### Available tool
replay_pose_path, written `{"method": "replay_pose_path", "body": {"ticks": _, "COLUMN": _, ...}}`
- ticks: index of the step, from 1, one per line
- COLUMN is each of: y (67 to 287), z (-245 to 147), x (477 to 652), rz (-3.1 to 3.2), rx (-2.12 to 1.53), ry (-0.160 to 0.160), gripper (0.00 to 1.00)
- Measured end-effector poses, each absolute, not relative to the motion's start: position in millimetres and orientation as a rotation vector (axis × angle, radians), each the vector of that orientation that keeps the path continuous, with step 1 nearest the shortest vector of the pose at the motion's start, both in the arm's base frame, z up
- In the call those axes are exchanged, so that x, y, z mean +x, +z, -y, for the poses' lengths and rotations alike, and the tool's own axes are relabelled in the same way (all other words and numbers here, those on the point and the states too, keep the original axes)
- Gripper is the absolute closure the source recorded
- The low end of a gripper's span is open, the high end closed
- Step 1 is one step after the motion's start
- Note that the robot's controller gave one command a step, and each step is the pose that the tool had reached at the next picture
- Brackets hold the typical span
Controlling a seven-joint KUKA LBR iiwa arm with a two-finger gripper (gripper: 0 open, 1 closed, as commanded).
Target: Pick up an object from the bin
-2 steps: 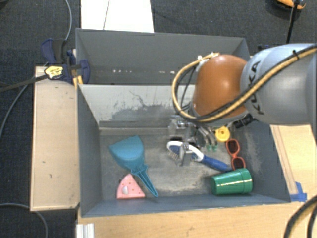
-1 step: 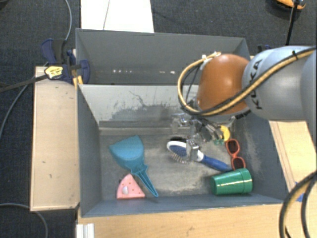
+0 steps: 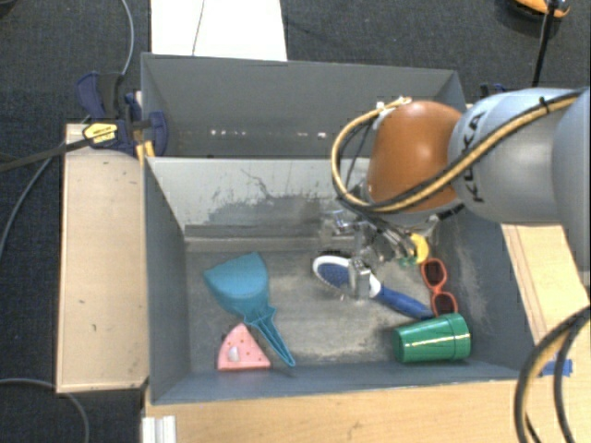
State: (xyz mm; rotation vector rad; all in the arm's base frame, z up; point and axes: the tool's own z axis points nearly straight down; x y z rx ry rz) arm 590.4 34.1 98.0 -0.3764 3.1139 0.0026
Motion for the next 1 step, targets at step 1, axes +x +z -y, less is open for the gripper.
{"method": "replay_pose_path", "body": {"ticks": 1, "y": 70.8, "z": -37.5, "x": 557.2, "rz": -3.066, "rx": -0.635, "ry": 0.004, "gripper": 1.0}}
